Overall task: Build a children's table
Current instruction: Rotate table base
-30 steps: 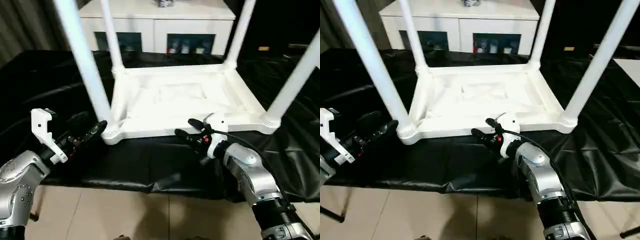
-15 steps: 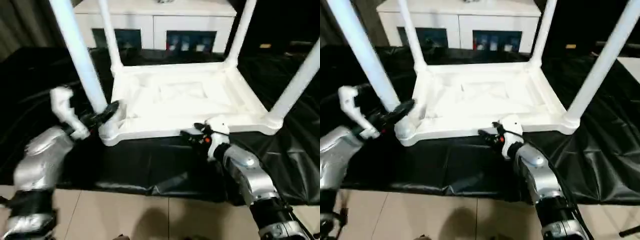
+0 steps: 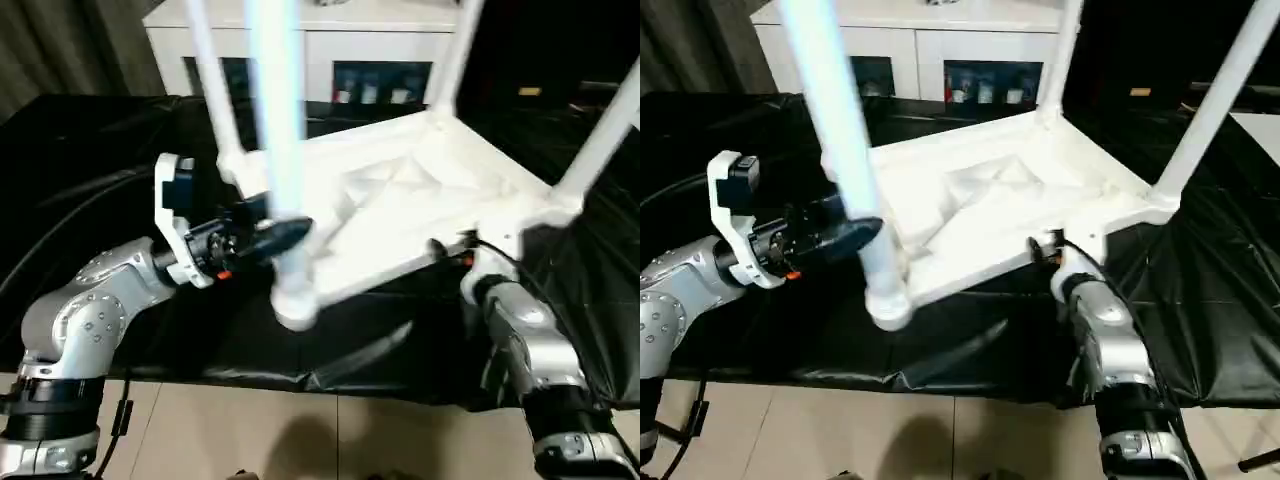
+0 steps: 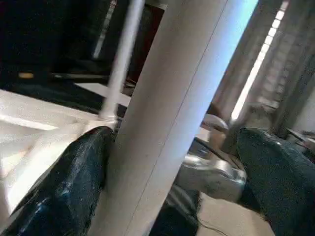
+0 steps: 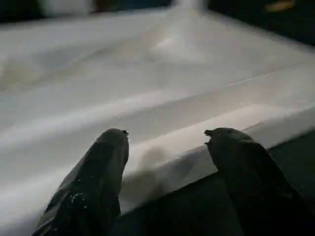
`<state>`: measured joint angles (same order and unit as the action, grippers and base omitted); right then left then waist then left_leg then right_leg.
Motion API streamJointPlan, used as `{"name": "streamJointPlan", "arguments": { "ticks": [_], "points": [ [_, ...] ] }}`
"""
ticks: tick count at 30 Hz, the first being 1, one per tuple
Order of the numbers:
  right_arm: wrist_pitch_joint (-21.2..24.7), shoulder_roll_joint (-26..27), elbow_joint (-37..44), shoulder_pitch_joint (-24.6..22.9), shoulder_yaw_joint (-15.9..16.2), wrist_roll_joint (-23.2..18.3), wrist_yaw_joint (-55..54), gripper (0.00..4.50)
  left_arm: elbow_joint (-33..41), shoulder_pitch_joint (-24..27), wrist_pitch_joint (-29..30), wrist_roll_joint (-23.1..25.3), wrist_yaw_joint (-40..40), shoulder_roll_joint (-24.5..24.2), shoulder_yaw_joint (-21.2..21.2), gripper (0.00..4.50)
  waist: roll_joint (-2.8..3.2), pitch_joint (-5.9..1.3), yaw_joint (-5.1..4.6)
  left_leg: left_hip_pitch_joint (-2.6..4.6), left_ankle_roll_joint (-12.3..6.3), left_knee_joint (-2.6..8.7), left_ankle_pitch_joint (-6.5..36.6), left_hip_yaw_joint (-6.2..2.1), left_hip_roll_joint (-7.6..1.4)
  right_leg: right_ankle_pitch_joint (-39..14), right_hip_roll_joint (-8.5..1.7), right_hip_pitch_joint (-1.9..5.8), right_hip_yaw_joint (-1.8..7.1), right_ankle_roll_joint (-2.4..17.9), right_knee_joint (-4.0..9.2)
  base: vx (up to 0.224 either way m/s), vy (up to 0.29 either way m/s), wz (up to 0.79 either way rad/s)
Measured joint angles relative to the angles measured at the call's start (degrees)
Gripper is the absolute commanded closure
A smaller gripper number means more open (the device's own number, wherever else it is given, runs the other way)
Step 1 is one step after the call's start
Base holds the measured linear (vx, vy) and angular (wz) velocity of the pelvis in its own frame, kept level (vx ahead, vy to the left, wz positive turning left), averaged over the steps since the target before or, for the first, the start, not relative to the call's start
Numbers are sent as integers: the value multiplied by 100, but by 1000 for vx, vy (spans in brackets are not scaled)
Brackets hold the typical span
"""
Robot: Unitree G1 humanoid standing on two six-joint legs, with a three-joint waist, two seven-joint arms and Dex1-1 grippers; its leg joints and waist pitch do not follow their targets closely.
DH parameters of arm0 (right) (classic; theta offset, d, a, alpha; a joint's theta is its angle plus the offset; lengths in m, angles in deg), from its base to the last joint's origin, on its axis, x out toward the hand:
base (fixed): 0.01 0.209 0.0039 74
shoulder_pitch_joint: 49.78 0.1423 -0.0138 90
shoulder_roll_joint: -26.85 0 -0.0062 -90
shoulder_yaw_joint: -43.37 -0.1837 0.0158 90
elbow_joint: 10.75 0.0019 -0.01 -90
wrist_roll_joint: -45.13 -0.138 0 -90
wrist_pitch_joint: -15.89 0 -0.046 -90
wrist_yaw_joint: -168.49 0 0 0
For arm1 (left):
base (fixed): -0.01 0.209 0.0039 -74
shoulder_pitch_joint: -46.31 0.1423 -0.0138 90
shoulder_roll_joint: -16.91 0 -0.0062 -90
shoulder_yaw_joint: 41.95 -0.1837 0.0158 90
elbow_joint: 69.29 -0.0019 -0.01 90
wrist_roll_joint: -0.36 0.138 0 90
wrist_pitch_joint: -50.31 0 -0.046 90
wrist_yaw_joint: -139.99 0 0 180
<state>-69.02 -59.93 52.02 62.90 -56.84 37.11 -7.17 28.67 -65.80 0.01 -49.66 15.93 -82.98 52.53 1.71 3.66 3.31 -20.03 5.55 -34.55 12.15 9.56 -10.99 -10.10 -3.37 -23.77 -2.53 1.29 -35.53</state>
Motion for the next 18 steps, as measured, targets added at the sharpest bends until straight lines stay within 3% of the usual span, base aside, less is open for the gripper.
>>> {"name": "streamJointPlan", "arguments": {
  "ticks": [5,11,18],
  "points": [
    [-148,-392,-627,223,-243,175,-582,149,107,-2,75,-35,-67,140,-42,8,5,-3,1,-1,0,-1,0,1,2,-3,0,1,0,-5,-2,0,0,0],
    [-412,-637,-1638,430,-293,345,-762,149,206,-56,202,-114,-210,279,-117,8,13,-3,-7,-5,-1,-4,0,4,2,-4,0,-4,1,-8,-4,0,0,0],
    [-642,-761,-2860,1080,-247,338,66,149,307,-158,95,97,-425,628,-464,8,15,-5,-29,-5,-2,-15,0,4,0,-4,0,-4,-1,-7,-19,0,0,0]
  ]
}}
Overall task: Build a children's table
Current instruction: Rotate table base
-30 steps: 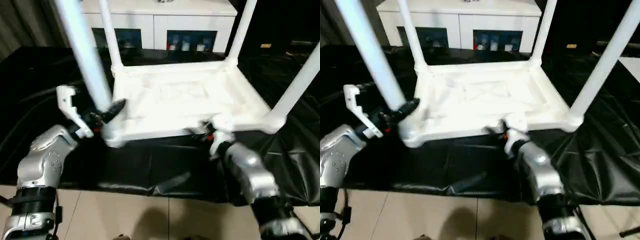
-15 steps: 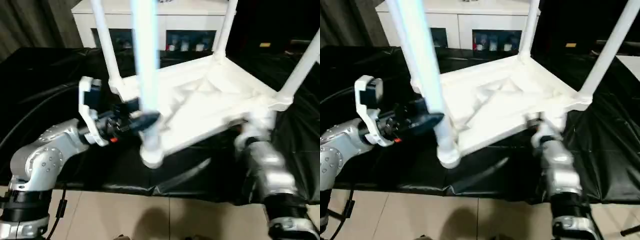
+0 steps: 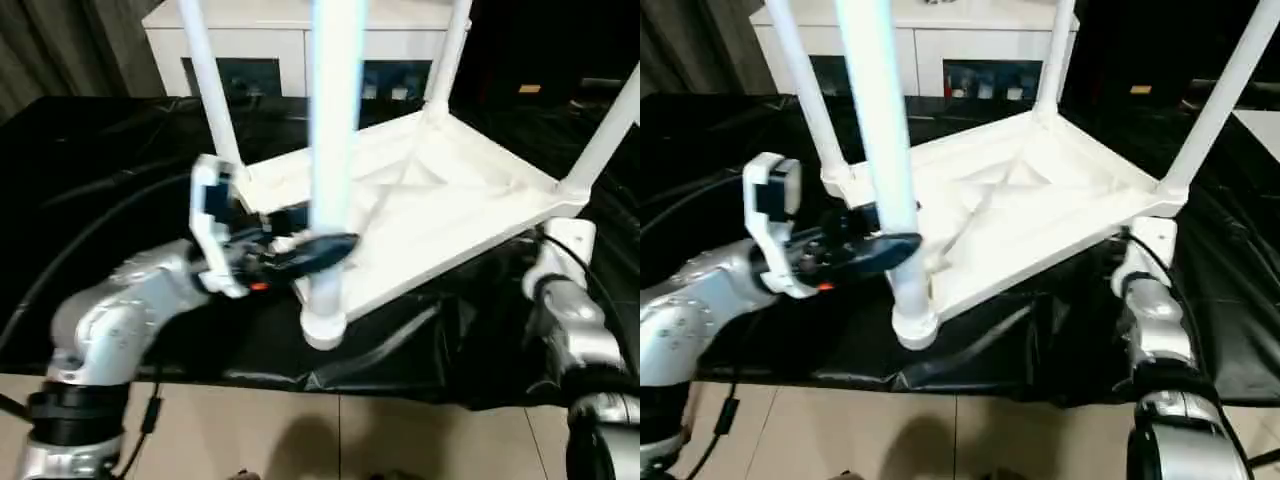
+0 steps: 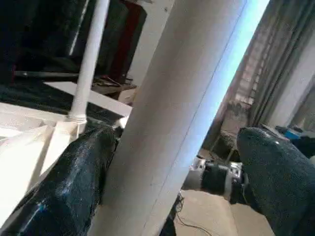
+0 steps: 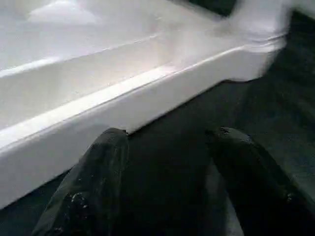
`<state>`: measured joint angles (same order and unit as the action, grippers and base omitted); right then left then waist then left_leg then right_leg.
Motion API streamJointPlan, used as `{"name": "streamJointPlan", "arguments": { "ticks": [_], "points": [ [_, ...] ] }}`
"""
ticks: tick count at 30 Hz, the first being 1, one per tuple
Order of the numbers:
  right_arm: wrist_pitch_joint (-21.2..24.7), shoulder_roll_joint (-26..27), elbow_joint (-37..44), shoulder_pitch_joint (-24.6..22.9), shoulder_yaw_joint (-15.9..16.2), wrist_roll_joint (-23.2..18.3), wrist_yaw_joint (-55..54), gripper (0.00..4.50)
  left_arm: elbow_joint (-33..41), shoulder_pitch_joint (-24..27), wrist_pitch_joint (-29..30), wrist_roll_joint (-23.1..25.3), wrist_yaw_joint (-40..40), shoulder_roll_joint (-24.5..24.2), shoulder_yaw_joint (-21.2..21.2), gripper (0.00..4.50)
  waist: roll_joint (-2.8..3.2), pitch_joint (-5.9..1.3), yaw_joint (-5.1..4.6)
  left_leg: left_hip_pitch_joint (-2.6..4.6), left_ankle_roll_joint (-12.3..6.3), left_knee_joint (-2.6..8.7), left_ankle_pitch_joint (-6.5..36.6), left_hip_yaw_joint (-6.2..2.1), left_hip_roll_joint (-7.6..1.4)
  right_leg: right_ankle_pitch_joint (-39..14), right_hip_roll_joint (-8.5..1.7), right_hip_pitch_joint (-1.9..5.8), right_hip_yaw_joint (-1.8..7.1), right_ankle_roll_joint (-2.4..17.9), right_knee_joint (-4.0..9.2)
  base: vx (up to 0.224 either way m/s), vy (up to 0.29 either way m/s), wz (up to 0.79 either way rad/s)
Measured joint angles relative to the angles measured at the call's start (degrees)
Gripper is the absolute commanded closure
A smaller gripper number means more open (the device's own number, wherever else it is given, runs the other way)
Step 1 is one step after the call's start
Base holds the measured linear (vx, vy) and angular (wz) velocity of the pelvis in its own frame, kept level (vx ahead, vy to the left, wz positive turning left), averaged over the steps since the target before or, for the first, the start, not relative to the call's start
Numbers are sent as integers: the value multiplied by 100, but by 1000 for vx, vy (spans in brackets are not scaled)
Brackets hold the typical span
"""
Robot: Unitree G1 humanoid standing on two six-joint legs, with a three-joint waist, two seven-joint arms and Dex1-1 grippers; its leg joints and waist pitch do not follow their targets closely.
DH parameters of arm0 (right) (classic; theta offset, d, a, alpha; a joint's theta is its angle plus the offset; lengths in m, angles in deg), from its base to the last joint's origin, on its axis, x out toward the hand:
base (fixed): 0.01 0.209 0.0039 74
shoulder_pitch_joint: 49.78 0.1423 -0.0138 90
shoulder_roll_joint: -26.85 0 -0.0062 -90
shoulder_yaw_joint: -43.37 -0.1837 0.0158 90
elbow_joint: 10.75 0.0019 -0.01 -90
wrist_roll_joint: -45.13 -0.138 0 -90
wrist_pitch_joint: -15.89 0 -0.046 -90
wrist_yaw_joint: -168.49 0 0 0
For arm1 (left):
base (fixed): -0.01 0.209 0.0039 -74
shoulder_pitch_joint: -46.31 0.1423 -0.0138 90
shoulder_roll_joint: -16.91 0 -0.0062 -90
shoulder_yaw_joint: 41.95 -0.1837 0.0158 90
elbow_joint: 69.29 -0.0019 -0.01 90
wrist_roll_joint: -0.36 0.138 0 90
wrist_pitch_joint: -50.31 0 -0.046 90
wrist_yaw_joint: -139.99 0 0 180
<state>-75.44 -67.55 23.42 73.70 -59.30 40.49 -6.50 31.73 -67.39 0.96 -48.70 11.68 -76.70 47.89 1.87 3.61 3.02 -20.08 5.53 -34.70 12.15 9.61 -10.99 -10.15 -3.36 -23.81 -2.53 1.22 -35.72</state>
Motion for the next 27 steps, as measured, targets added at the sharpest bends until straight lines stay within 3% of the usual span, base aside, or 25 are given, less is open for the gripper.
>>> {"name": "streamJointPlan", "arguments": {
  "ticks": [2,6,10,21,27],
  "points": [
    [-105,82,-301,98,61,3,266,149,-11,-83,-115,178,-92,94,-118,8,0,0,-6,0,-1,-7,0,0,-2,0,0,-1,-1,0,-9,0,0,0],
    [-195,113,-636,284,133,54,543,149,-14,-188,-236,378,-213,243,-256,8,-7,1,-107,1,-1,-21,0,-1,-2,1,0,-3,2,2,-24,0,0,0],
    [-341,169,-1013,495,166,97,752,149,-16,-260,-328,551,-327,434,-426,8,-27,6,-122,-1,-2,-33,0,-1,-4,3,0,-6,1,6,-33,0,0,0],
    [-710,580,-1188,623,356,97,1728,149,637,-78,255,56,-264,183,-423,8,-42,11,-198,-8,-6,-44,0,4,-22,6,6,-32,-5,10,-43,0,0,0],
    [-820,930,-1196,716,495,171,1949,149,631,-158,152,140,-260,503,-649,8,-59,12,-162,-9,-5,-52,1,6,-27,7,6,-28,-6,12,-43,0,0,0]
  ]
}}
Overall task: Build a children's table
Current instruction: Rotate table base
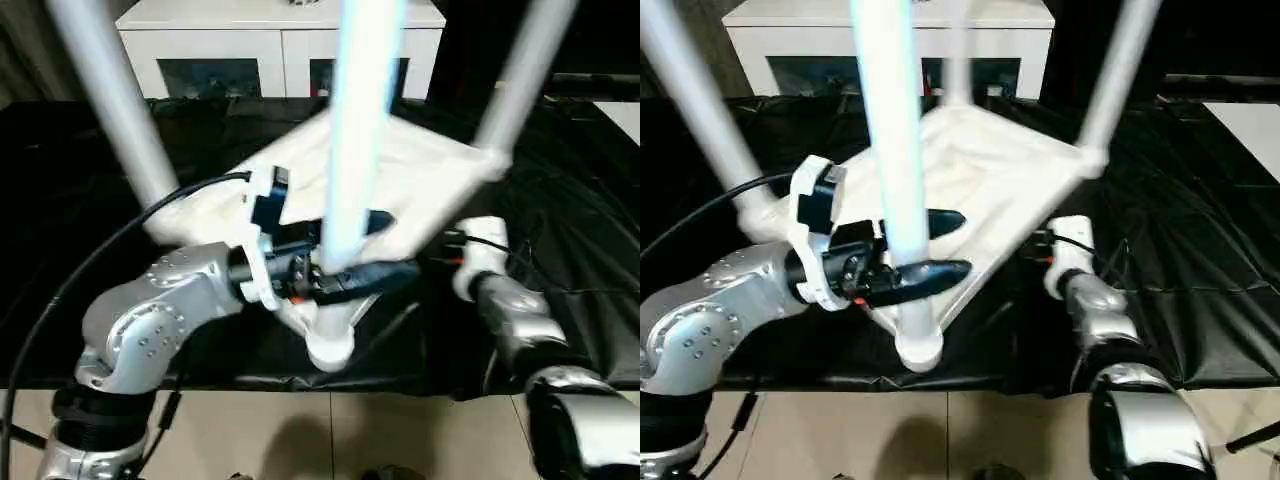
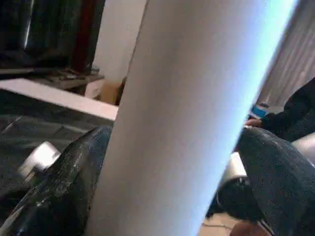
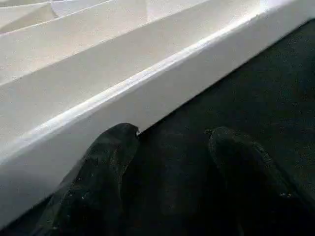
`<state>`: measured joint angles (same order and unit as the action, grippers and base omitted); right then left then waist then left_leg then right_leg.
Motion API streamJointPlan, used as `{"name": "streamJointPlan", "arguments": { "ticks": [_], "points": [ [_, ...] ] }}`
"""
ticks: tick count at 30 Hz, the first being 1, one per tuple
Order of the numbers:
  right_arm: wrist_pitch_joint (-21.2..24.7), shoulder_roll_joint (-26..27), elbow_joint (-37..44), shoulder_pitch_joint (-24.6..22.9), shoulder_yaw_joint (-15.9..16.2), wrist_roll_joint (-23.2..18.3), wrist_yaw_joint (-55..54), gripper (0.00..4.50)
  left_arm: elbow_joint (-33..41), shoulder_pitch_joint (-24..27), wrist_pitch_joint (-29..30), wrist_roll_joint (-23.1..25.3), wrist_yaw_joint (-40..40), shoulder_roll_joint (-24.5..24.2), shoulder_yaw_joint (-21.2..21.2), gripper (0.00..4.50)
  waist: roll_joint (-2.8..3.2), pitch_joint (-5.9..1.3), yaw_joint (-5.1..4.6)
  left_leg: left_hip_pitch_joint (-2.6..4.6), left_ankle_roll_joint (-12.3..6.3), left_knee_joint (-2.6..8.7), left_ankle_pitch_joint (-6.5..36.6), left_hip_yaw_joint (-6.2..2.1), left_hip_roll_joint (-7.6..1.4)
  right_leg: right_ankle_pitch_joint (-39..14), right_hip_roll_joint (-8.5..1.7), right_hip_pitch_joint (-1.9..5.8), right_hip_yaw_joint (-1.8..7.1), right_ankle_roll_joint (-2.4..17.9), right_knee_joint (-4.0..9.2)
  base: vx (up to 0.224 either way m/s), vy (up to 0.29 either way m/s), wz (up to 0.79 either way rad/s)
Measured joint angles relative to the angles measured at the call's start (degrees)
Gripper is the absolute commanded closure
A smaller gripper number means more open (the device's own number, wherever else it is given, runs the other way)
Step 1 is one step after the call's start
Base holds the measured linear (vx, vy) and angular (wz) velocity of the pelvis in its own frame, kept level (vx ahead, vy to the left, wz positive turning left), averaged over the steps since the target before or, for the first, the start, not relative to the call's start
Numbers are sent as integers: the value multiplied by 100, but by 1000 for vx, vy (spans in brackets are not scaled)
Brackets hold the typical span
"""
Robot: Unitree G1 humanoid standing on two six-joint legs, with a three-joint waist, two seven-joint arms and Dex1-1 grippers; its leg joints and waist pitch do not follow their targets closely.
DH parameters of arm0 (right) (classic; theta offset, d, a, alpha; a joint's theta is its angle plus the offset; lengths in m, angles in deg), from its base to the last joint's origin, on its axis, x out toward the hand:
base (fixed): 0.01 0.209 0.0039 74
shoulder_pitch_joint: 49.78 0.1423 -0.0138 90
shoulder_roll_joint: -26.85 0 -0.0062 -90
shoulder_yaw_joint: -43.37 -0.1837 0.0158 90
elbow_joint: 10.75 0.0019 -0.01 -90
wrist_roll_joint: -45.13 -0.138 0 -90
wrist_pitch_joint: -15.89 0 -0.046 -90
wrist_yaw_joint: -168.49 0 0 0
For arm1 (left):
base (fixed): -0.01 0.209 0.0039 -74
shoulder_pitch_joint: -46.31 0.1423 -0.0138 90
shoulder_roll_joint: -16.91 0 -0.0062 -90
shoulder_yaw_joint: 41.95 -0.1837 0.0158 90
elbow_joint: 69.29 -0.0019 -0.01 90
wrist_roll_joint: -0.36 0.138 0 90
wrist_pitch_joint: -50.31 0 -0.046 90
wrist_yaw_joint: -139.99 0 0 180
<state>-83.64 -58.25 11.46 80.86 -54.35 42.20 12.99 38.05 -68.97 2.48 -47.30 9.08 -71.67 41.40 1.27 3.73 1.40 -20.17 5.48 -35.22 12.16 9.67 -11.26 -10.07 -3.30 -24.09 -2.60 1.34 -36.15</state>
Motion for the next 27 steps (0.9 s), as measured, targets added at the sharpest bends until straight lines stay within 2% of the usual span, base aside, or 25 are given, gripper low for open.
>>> {"name": "streamJointPlan", "arguments": {
  "ticks": [6,10,14,18,22,27],
  "points": [
    [-41,251,1,72,108,29,60,149,-771,-538,-680,738,-166,374,-341,8,2,-1,39,6,1,-3,0,3,0,6,-2,9,1,10,0,0,0,0],
    [-148,237,3,89,138,48,65,149,-1818,-1072,-1526,1666,-467,511,-674,8,5,-1,58,5,0,-4,0,-1,-3,7,-2,15,-5,11,0,0,0,0],
    [-241,234,25,86,138,82,-21,149,-2795,-1608,-2431,2504,-976,694,-944,8,22,-11,32,10,0,-10,0,0,0,15,-3,18,-2,12,1,0,0,0],
    [-259,108,216,0,33,0,-91,149,-3662,-1817,-3163,3258,-1699,730,-988,8,33,-12,27,12,0,-8,0,-4,-1,36,-2,17,-8,8,0,0,0,0],
    [-294,-72,443,-130,-144,-142,-78,149,-4230,-1815,-3483,3590,-2233,837,-882,8,32,-11,55,7,1,-9,-1,-3,-1,47,-3,14,-8,7,5,0,0,0],
    [-355,-83,841,-356,-193,-242,-13,149,-4652,-1821,-4033,3841,-2680,1044,-822,8,32,-11,72,-2,0,-10,-1,-5,0,51,-4,10,-10,9,12,0,0,0]
  ]
}}
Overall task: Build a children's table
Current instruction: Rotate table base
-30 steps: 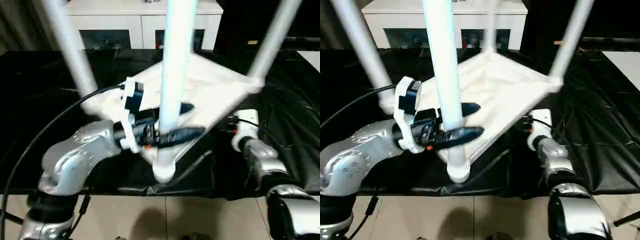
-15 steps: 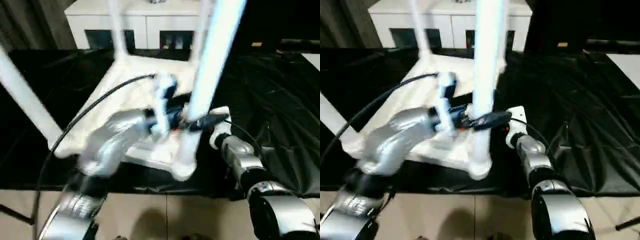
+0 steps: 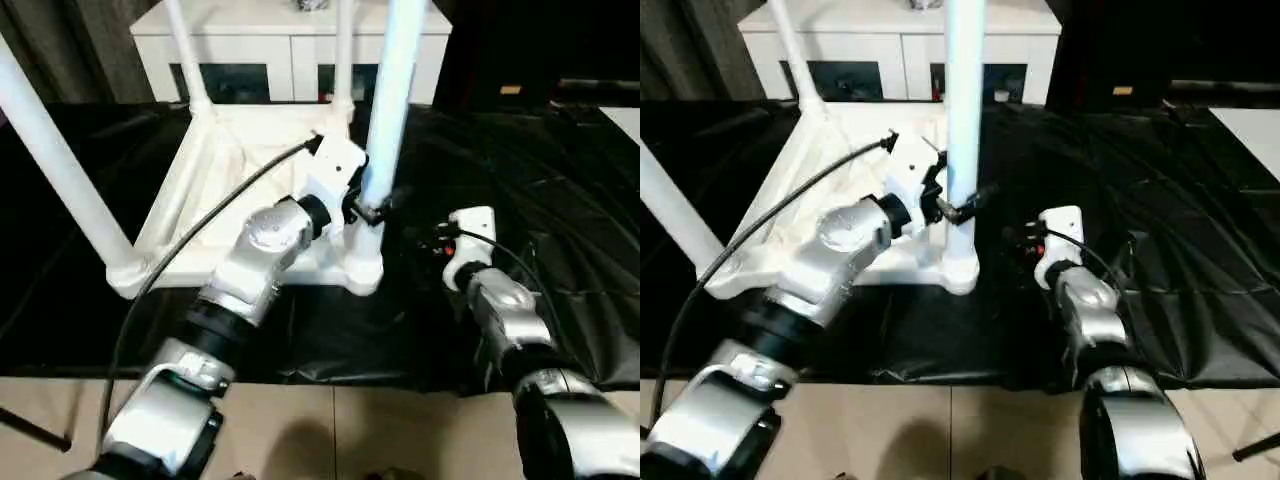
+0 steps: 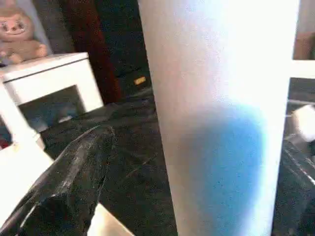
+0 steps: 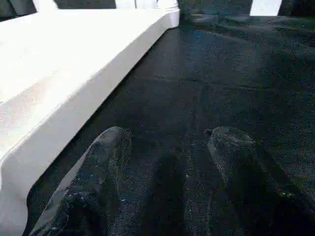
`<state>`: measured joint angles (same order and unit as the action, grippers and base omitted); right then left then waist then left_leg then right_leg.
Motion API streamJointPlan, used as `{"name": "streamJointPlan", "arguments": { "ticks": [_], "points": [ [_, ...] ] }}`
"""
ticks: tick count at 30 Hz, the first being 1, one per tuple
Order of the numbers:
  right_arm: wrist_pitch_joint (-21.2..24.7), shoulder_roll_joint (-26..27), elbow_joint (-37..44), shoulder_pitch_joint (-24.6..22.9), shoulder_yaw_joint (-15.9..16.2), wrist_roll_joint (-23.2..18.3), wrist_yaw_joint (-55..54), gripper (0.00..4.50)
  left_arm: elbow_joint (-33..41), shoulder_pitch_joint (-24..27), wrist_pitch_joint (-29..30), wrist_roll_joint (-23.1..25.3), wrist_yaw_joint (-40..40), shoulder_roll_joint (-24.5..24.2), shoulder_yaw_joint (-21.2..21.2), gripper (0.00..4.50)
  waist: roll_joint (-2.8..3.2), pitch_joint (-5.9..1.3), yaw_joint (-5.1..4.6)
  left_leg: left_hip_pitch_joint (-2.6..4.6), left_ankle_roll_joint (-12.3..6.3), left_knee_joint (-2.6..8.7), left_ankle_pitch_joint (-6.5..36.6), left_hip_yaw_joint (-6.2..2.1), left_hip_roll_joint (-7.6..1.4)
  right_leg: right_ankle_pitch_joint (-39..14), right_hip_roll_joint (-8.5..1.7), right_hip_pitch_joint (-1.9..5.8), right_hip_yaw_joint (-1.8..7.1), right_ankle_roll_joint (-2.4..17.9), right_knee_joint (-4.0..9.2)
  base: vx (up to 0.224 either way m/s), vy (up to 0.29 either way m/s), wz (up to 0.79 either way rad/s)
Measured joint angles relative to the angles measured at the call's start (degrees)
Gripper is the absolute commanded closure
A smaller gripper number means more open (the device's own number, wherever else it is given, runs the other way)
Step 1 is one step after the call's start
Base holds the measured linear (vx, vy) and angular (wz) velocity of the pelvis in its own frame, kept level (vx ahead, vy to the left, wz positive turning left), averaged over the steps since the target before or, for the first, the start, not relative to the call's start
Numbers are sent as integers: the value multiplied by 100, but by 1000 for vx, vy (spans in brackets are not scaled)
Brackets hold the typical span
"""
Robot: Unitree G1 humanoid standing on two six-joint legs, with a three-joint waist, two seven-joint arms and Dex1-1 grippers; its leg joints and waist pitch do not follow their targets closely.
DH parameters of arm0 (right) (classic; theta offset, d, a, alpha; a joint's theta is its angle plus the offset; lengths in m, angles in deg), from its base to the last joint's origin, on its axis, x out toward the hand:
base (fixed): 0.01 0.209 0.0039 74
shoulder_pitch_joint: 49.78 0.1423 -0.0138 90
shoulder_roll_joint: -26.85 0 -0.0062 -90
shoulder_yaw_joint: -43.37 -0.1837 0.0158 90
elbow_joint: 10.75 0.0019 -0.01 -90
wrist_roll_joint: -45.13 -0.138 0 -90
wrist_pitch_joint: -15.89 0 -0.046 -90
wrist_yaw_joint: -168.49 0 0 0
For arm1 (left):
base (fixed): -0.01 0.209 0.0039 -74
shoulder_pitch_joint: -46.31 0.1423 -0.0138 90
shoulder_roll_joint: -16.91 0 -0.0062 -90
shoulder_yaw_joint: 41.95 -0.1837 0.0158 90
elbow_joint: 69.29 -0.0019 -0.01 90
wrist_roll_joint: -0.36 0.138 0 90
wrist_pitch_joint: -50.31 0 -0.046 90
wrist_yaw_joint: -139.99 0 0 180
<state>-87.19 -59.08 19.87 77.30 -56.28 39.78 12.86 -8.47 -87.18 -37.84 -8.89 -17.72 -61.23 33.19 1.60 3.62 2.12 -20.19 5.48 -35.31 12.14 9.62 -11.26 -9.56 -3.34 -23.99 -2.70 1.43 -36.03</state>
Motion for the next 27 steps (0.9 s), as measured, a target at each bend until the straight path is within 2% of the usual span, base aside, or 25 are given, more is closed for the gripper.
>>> {"name": "streamJointPlan", "arguments": {
  "ticks": [3,6,10,15,17,19,22,27],
  "points": [
    [24,-8,369,-166,-21,-140,129,149,33,26,-151,-227,204,166,225,8,2,0,24,-13,-5,0,-3,-1,-2,0,0,-5,-3,0,10,0,0,0],
    [167,-33,851,-357,-54,-314,420,149,558,366,-67,-798,967,243,328,8,4,-1,63,-25,-51,1,-31,1,-6,-5,0,-8,-5,-5,25,0,0,0],
    [366,-167,1421,-633,65,-400,851,149,892,820,141,-1161,1668,-8,259,8,4,-1,109,-37,-66,2,-30,6,-7,-5,0,-11,-4,-5,51,0,0,0],
    [569,-280,1848,-904,172,-420,1117,149,395,973,-105,-830,1758,-468,354,8,7,0,112,-22,-44,3,-16,5,-7,1,-1,-5,-5,-7,68,0,0,0],
    [678,-370,2146,-1035,355,-397,1273,149,189,1032,-111,-667,1911,-758,359,8,6,1,96,-24,-42,7,-15,5,-8,1,-1,0,-4,-8,72,0,0,0],
    [805,-539,2390,-1196,512,-323,1475,149,-47,1064,-114,-451,2123,-1228,317,8,6,1,87,-23,-41,26,-15,4,-7,1,0,1,-4,-9,78,0,0,0],
    [966,-840,2637,-1401,750,-169,1847,149,-555,936,-217,-29,2530,-1758,34,8,5,1,109,-10,-41,40,-16,6,-6,-2,0,-1,-5,-13,89,0,0,0],
    [1288,-1067,3110,-1477,1096,-87,2431,149,-1612,239,-466,433,3036,-1650,-337,8,4,2,189,-24,-56,37,-25,16,-7,-2,-9,2,7,-13,100,0,0,0]
  ]
}}
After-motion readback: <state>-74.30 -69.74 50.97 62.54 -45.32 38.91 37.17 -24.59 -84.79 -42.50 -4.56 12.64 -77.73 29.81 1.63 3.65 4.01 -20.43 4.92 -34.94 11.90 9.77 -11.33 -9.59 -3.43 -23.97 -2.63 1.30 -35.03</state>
